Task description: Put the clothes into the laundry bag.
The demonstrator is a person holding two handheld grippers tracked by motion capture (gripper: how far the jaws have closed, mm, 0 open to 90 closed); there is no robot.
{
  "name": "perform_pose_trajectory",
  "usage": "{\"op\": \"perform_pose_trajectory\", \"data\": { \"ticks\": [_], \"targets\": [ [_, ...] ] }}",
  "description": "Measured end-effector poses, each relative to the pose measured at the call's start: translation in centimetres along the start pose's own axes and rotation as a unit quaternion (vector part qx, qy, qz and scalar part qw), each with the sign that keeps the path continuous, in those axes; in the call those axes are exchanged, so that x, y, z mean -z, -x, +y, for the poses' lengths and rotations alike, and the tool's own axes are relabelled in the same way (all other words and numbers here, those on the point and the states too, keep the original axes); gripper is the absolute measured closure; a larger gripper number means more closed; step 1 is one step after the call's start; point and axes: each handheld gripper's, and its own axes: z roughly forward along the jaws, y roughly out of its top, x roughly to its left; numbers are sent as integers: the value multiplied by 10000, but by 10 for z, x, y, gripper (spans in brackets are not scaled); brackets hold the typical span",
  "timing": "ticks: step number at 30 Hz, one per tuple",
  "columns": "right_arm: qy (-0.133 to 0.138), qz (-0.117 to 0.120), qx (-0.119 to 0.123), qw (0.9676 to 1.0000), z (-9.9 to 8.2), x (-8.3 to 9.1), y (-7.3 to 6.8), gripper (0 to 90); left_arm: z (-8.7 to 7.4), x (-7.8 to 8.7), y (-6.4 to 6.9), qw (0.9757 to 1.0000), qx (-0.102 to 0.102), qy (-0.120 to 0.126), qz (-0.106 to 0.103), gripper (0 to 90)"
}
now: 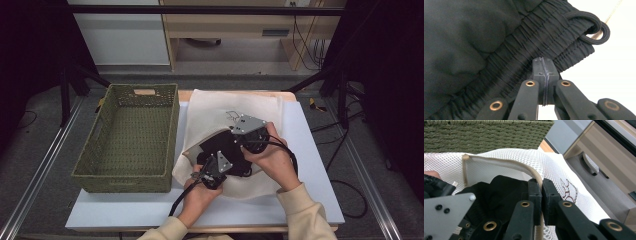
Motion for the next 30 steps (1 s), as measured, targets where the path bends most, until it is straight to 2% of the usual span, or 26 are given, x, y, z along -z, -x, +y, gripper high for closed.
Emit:
{"op": "perform_pose_trajectory", "data": {
  "ticks": [5,8,14,25,30],
  "targets": [
    [7,-6,-26,10000,0,0,1,871,2,-4,-1,10000,11,26,42,900],
    [19,-7,-36,10000,-1,1,2,872,5,-5,-2,9999,-88,-30,88,900],
    [55,-21,-108,9999,-2,3,5,872,7,-11,-2,9999,-32,-6,105,900],
    [43,-22,-102,9999,-2,3,5,872,9,-13,-2,9998,-105,-38,178,900],
    [64,-60,-119,9999,0,5,6,872,10,-15,-1,9997,-60,8,227,900]
  ]
}}
